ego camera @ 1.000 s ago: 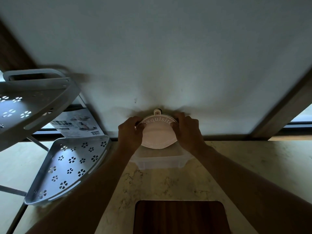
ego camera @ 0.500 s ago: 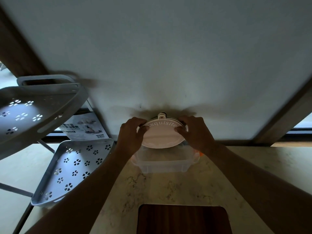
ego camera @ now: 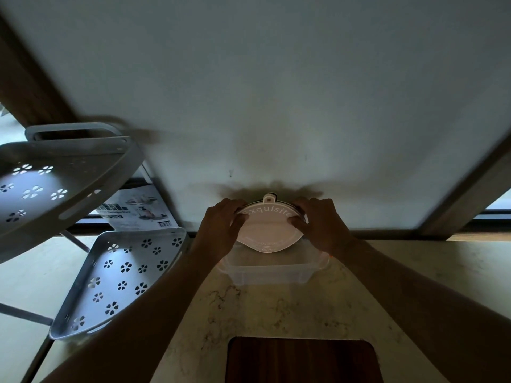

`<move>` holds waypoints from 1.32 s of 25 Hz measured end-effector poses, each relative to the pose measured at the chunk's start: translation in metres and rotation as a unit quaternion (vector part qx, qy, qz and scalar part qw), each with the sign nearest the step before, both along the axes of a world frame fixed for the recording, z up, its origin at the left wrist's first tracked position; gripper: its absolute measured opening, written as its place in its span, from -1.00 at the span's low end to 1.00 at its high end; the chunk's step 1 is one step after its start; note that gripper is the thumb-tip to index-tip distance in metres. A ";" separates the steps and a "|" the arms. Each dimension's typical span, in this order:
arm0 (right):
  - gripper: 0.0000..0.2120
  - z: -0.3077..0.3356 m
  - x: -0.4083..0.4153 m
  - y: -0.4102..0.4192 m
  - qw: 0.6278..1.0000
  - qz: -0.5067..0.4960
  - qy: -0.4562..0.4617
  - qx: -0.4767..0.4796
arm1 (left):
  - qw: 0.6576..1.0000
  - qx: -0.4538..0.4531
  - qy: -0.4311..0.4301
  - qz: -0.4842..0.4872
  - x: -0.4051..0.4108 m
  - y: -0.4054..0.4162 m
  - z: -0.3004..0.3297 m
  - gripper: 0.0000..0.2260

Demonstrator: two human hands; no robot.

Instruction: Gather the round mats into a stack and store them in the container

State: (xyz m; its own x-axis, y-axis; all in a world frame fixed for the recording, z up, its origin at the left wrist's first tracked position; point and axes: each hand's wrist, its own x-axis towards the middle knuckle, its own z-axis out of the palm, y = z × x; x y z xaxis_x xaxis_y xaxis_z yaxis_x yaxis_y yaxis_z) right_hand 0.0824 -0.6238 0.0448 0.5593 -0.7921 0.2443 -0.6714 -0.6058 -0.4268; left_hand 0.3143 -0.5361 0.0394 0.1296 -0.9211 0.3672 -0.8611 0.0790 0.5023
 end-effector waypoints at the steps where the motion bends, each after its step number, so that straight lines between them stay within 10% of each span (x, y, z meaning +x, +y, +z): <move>1: -0.72 0.000 0.000 -0.001 1.000 -0.005 -0.004 0.004 | 1.000 -0.002 -0.002 -0.002 0.000 0.000 0.000 -0.76; 33: -0.69 0.009 0.016 0.003 0.991 -0.077 0.071 -0.080 | 0.998 0.024 -0.024 0.055 -0.006 -0.021 -0.001 -0.85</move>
